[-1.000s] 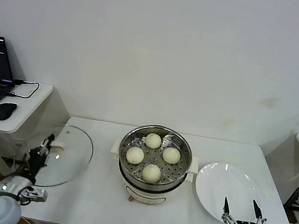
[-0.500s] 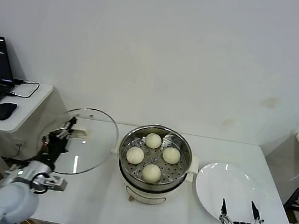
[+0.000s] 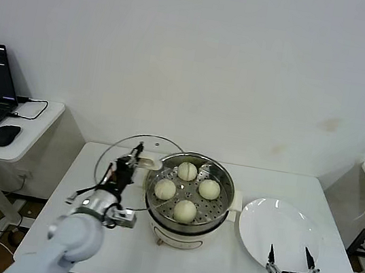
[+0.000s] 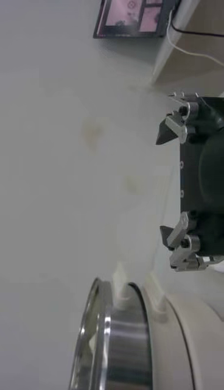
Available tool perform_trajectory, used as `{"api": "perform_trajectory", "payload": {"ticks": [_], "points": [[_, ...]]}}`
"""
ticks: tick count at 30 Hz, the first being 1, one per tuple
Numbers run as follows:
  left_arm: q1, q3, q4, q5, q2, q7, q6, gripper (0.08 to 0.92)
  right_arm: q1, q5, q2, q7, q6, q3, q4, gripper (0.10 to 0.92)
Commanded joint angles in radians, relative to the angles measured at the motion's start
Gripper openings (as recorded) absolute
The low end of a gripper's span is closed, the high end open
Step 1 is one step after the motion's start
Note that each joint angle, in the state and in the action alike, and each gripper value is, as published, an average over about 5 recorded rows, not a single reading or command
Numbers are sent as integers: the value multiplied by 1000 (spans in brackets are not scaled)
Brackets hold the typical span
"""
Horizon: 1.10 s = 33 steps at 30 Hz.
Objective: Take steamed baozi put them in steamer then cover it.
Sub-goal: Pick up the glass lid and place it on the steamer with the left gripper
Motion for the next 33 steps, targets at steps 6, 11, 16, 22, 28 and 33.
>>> {"api": "perform_trajectory", "payload": {"ticks": [6, 11, 16, 22, 28, 33], "points": [[-206, 293, 154, 200, -250, 104, 92, 145, 0, -37, 6, 11, 5, -10, -7, 823], [-211, 301, 205, 206, -289, 113, 96, 145, -1, -38, 6, 11, 7, -12, -9, 823], [-212, 298, 233, 208, -309, 111, 96, 145, -1, -39, 5, 10, 13, -13, -20, 823], [-190, 277, 247, 217, -314, 103, 87, 145, 0, -40, 5, 9, 15, -17, -21, 823], [-171, 262, 251, 229, -313, 95, 76, 145, 0, -44, 5, 8, 19, -25, -24, 823], [-156, 255, 255, 244, -315, 86, 66, 145, 0, -45, 4, 8, 20, -30, -25, 823]]}}
